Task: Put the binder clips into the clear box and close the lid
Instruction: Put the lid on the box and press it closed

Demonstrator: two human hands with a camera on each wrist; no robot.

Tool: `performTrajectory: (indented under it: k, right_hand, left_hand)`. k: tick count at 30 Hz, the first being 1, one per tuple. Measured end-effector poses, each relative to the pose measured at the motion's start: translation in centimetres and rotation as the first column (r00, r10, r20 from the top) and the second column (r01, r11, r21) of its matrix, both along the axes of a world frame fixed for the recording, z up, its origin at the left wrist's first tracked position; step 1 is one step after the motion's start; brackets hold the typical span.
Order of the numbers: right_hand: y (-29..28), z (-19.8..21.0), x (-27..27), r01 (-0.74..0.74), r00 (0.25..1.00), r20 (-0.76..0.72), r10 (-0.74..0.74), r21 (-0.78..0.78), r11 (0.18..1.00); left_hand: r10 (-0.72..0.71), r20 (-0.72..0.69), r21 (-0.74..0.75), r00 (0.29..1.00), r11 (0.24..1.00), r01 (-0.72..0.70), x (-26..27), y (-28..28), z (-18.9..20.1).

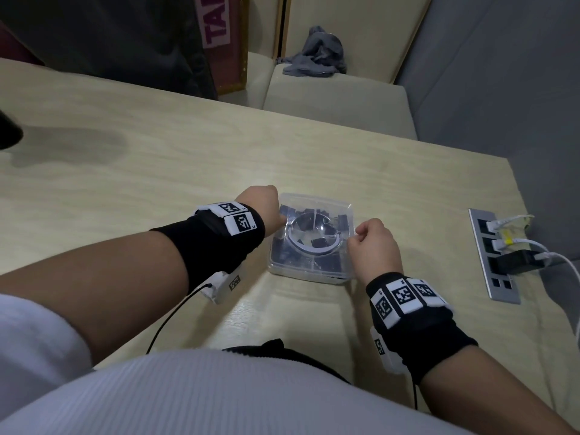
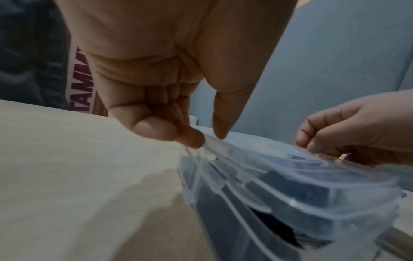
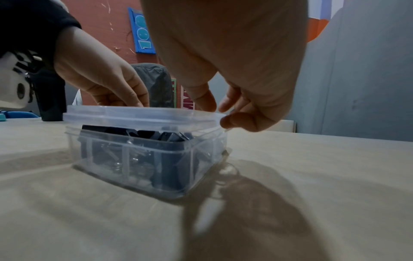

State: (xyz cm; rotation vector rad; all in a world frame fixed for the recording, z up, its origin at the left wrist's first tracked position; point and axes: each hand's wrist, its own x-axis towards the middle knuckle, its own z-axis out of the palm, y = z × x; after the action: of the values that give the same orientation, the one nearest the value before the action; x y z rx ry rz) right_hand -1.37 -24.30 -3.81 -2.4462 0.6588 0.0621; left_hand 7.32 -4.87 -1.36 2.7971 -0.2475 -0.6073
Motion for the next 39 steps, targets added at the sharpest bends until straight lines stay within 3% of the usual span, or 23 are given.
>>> performTrajectory:
  k: [20, 29, 39]
  right_hand:
    - [-0.3, 0.3, -0.2, -0.04, 0.998, -0.055, 0.041, 0.02, 0.999]
    - [-0.6, 0.2, 0.1, -0.074, 0.995, -0.068, 0.075, 0.012, 0.997]
    - [-1.3, 0.7, 0.9, 0.033, 0.975, -0.222, -0.017, 0.07, 0.997]
  left_hand:
    - [-0.101, 0.007, 0.145, 0.995, 0.984, 0.099, 0.7, -0.6, 0.4]
    - [-0.127, -0.007, 0.136, 0.992, 0.983, 0.127, 0.9, 0.0, 0.7]
    - [0.055, -0.205, -0.011, 0.977, 0.998, -0.059, 0.6, 0.1, 0.7]
